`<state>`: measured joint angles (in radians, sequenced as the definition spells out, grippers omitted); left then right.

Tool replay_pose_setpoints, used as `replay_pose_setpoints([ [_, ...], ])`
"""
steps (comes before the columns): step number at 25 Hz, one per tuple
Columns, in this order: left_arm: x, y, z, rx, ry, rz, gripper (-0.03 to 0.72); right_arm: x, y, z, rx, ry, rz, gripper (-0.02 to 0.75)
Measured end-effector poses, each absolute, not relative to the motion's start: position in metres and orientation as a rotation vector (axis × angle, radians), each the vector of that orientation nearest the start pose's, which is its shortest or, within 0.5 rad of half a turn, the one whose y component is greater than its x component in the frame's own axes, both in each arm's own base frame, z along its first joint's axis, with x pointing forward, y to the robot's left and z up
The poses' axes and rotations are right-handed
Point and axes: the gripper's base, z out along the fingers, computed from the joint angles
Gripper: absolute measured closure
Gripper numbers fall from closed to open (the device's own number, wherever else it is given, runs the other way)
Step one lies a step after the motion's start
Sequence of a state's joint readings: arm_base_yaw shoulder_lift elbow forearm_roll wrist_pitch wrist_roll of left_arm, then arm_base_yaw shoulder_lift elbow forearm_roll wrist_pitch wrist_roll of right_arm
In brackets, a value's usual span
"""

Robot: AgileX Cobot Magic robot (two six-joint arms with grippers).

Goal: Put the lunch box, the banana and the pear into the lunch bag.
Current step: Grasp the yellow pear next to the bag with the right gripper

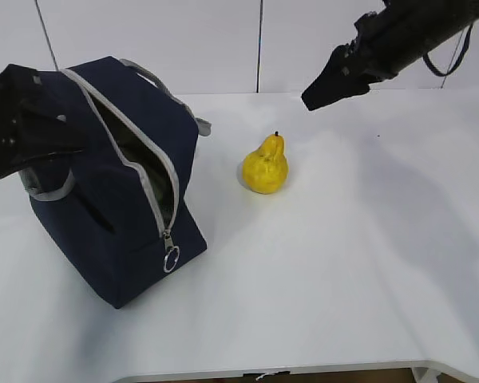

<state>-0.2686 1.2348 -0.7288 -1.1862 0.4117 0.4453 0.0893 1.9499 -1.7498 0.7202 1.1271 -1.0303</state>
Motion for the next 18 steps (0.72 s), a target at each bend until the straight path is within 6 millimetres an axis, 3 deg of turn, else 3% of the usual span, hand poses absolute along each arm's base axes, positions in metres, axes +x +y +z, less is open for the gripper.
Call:
replay_pose_setpoints([
  [11,0.234,-0.099,0.274,-0.242,2.251,-0.944,0.68,0.407,0.1,0.243,-1.042,2.118,0.758,0.283],
  [18,0.234,-0.099,0.274,-0.237,2.251,-0.942,0.68,0.407,0.099,0.23,-1.017,2.078,0.708,0.283],
])
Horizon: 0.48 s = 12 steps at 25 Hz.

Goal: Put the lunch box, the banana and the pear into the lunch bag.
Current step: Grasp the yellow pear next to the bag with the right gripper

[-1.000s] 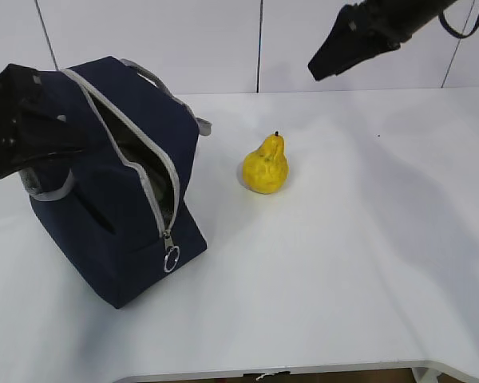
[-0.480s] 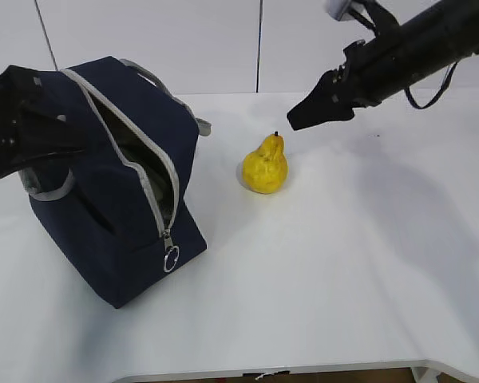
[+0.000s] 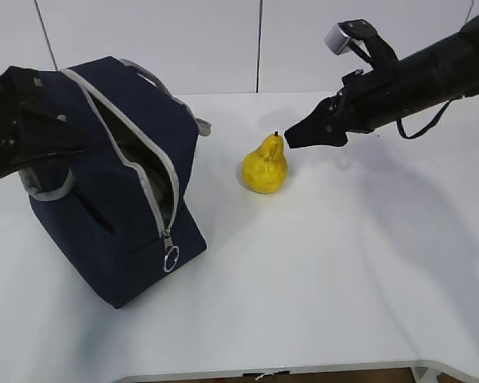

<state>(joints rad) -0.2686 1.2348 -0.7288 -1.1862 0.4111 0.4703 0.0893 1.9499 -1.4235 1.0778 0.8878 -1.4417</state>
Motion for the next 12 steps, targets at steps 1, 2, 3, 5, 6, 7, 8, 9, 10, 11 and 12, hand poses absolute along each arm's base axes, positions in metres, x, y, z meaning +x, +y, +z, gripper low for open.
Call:
replay_pose_setpoints([
  [1,0.234,-0.099,0.274,-0.237,2.251,-0.942,0.68,0.407,0.099,0.23,-1.005,2.058,0.71,0.283],
  [2,0.234,-0.099,0.274,-0.237,2.251,-0.942,0.68,0.407,0.1,0.227,-0.988,2.048,0.718,0.283],
  [3,0.234,-0.099,0.274,-0.237,2.251,-0.942,0.68,0.406,0.1,0.224,-0.966,2.043,0.721,0.283],
  [5,0.234,-0.099,0.274,-0.237,2.251,-0.942,0.68,0.404,0.099,0.216,-0.93,2.043,0.722,0.283],
  [6,0.234,-0.099,0.274,-0.237,2.251,-0.942,0.68,0.402,0.099,0.212,-0.908,2.039,0.725,0.283],
  [7,0.234,-0.099,0.274,-0.236,2.251,-0.941,0.68,0.401,0.099,0.208,-0.888,2.036,0.727,0.282],
  [8,0.234,-0.099,0.274,-0.236,2.251,-0.941,0.68,0.4,0.099,0.206,-0.865,2.022,0.73,0.282],
  [9,0.234,-0.099,0.274,-0.234,2.251,-0.94,0.68,0.4,0.099,0.203,-0.84,2.01,0.732,0.282],
  [10,0.234,-0.099,0.274,-0.234,2.251,-0.94,0.68,0.399,0.099,0.201,-0.816,1.999,0.73,0.282],
  [11,0.234,-0.099,0.274,-0.234,2.251,-0.94,0.68,0.398,0.099,0.199,-0.799,1.989,0.731,0.282],
  [12,0.234,-0.099,0.274,-0.234,2.251,-0.94,0.68,0.398,0.099,0.198,-0.785,1.97,0.73,0.282],
])
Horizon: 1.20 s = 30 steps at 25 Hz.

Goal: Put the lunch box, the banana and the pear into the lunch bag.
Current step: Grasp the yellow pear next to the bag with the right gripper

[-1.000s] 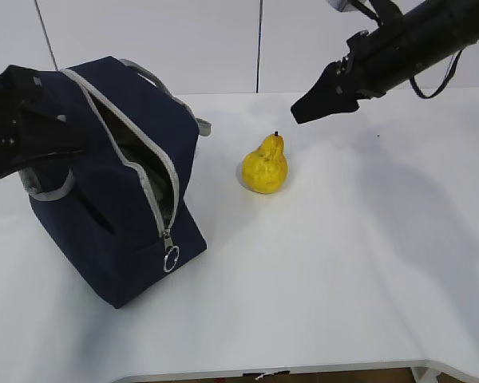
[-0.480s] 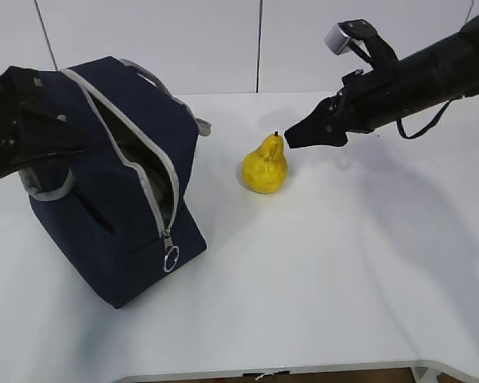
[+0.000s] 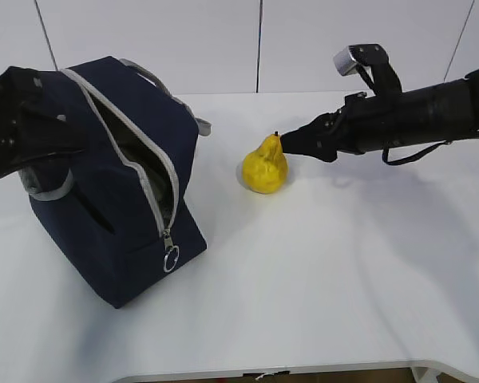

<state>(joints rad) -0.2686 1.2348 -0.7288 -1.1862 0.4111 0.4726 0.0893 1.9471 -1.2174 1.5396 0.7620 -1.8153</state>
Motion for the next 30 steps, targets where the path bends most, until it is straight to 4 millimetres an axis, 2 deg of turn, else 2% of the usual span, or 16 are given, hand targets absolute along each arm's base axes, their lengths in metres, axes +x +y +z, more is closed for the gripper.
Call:
replay_pose_setpoints([
  [8,0.234,-0.099,0.274,-0.225,2.25,-0.936,0.68,0.399,0.096,0.193,-0.763,1.873,0.64,0.282],
  [22,0.234,-0.099,0.274,-0.217,2.249,-0.933,0.68,0.399,0.095,0.193,-0.779,1.864,0.609,0.283],
  [30,0.234,-0.099,0.274,-0.212,2.249,-0.93,0.68,0.407,0.096,0.175,-0.827,1.868,0.59,0.282],
])
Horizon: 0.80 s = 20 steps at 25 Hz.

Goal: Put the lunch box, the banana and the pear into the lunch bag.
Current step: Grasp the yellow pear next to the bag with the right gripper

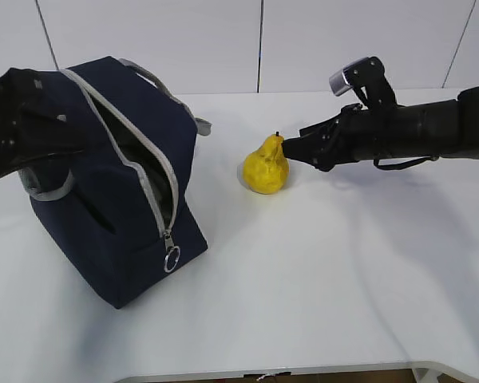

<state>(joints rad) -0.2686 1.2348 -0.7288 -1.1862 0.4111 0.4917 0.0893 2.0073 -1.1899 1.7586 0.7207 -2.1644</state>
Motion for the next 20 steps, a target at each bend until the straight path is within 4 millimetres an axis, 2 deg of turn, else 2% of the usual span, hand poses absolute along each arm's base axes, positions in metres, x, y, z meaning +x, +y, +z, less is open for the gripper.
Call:
replay_pose_setpoints([
  [7,0.234,-0.099,0.274,-0.204,2.248,-0.927,0.68,0.422,0.097,0.172,-0.829,1.847,0.586,0.282],
  [15,0.234,-0.099,0.274,-0.184,2.247,-0.917,0.68,0.436,0.102,0.171,-0.781,1.831,0.673,0.274],
  [20,0.234,-0.099,0.274,-0.182,2.247,-0.916,0.68,0.437,0.103,0.171,-0.761,1.842,0.694,0.2],
])
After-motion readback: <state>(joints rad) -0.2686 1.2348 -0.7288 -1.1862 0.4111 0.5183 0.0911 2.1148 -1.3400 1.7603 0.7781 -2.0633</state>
